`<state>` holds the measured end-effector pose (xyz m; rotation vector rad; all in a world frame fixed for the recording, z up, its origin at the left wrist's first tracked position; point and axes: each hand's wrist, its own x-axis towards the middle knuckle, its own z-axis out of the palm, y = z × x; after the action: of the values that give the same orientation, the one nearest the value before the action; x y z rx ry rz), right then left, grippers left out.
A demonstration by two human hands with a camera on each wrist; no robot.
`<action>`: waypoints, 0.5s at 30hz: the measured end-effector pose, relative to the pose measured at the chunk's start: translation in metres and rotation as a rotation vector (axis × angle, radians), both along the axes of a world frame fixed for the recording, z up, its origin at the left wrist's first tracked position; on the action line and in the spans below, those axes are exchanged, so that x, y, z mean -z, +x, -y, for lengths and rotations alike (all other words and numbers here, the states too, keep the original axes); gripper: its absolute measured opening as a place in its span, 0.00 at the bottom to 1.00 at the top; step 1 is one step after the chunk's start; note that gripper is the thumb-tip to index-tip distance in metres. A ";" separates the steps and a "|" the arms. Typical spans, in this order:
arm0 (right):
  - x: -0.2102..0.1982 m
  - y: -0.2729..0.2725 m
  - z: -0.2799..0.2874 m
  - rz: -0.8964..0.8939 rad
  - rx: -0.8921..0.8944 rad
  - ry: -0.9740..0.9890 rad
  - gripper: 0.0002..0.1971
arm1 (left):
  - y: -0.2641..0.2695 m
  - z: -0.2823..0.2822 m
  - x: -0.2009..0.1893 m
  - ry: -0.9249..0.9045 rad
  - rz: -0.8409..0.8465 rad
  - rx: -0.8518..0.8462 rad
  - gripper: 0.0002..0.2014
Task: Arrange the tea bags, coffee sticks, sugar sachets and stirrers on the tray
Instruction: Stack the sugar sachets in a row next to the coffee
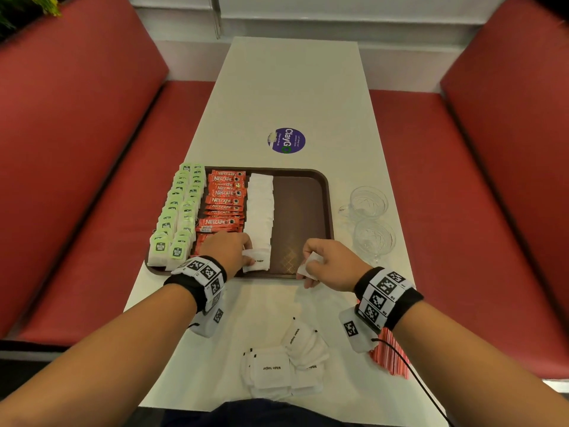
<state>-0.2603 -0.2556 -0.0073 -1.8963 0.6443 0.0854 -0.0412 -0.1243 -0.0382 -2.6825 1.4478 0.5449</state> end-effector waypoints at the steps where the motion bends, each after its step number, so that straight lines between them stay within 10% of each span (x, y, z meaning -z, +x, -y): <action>1: 0.000 0.000 0.000 0.000 -0.006 -0.023 0.06 | -0.001 0.001 0.001 -0.009 0.028 -0.005 0.18; 15: 0.010 0.003 0.008 -0.002 -0.006 -0.261 0.06 | -0.013 0.006 0.001 -0.007 0.052 0.267 0.12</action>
<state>-0.2570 -0.2634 -0.0169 -2.1488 0.6776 0.0074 -0.0538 -0.1306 -0.0392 -2.4306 1.7556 0.4469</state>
